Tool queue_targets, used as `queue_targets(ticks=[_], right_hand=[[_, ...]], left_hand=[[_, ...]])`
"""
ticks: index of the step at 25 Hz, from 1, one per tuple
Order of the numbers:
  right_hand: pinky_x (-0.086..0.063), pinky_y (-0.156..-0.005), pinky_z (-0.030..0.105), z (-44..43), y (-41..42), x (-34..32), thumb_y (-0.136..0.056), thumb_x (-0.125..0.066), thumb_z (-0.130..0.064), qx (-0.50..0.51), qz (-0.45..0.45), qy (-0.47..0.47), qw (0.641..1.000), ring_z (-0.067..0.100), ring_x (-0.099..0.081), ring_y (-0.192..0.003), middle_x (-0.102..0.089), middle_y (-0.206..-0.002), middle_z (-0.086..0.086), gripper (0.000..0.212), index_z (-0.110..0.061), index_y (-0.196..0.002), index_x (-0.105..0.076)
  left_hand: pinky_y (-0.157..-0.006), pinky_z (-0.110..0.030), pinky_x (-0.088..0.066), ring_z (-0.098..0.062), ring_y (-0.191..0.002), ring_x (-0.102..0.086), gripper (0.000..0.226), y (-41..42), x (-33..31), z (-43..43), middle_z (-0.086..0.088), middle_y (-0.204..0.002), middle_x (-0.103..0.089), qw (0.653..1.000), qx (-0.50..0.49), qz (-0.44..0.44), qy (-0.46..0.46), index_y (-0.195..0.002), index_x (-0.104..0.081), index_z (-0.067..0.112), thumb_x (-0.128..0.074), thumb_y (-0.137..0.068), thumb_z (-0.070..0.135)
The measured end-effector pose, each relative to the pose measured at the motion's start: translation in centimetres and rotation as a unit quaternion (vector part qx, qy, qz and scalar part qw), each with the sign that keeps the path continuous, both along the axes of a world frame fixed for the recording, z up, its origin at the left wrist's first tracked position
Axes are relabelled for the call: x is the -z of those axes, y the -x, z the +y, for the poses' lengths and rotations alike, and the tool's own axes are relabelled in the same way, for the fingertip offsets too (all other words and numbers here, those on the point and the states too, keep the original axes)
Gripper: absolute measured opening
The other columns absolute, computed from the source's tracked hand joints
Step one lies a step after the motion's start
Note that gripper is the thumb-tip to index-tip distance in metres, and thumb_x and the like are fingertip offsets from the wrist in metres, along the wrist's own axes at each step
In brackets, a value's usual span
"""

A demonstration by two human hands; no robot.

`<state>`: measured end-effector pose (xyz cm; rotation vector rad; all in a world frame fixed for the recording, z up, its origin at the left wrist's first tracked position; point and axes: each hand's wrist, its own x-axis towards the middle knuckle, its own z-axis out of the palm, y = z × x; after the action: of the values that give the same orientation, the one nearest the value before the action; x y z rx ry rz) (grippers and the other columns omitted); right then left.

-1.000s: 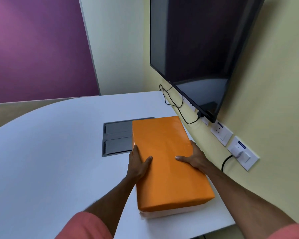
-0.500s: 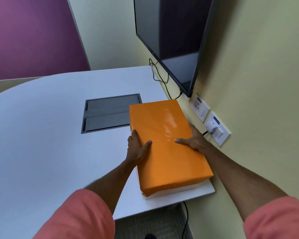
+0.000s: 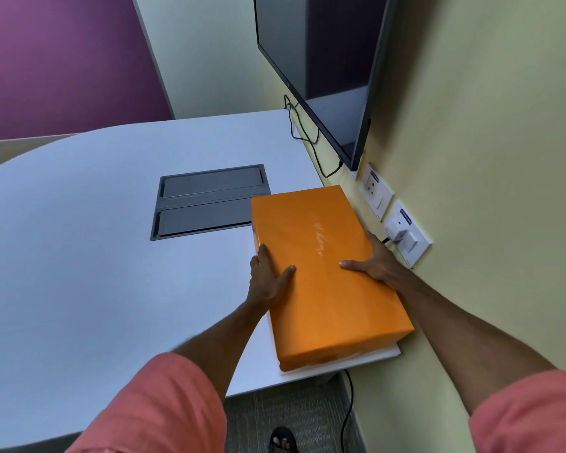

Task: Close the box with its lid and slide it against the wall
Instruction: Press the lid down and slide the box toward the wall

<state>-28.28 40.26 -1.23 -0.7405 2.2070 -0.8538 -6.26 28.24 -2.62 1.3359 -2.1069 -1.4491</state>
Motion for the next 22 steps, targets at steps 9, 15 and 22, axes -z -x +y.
queue_targets(ticks=[9,15,22], right_hand=[[-0.039,-0.11,0.052,-0.3,0.8,0.6,-0.064,-0.087,-0.038,-0.001,0.007,-0.001,1.0,0.034,-0.04,-0.138,-0.035,-0.154,0.011,0.116,-0.02,-0.154,-0.016],[-0.039,-0.11,0.053,-1.8,0.4,-0.9,-0.07,-0.083,-0.04,-0.021,0.082,0.047,0.995,0.033,-0.041,-0.137,-0.038,-0.152,0.013,0.102,-0.015,-0.151,-0.027],[-0.037,-0.108,0.046,-6.6,-2.9,-3.0,-0.088,-0.057,-0.053,-0.058,0.262,0.014,0.963,0.032,-0.037,-0.139,-0.04,-0.151,0.015,0.076,-0.007,-0.145,-0.036]], left_hand=[[-0.11,-0.055,-0.033,-0.041,-0.143,-0.028,0.097,0.7,0.9,-0.3,-0.015,-0.161,-0.008,0.999,0.032,-0.038,0.004,-0.153,0.006,0.018,-0.056,-0.087,0.052],[-0.109,-0.055,-0.036,-0.044,-0.14,-0.032,0.096,0.9,0.7,-1.4,-0.018,-0.159,-0.013,0.995,0.056,-0.08,-0.001,-0.153,0.004,0.017,-0.054,-0.086,0.056],[-0.113,-0.054,-0.033,-0.035,-0.146,-0.025,0.084,-2.1,-2.1,-6.4,-0.014,-0.161,-0.018,0.967,0.097,-0.168,0.167,-0.152,-0.016,0.011,-0.048,-0.09,0.058]])
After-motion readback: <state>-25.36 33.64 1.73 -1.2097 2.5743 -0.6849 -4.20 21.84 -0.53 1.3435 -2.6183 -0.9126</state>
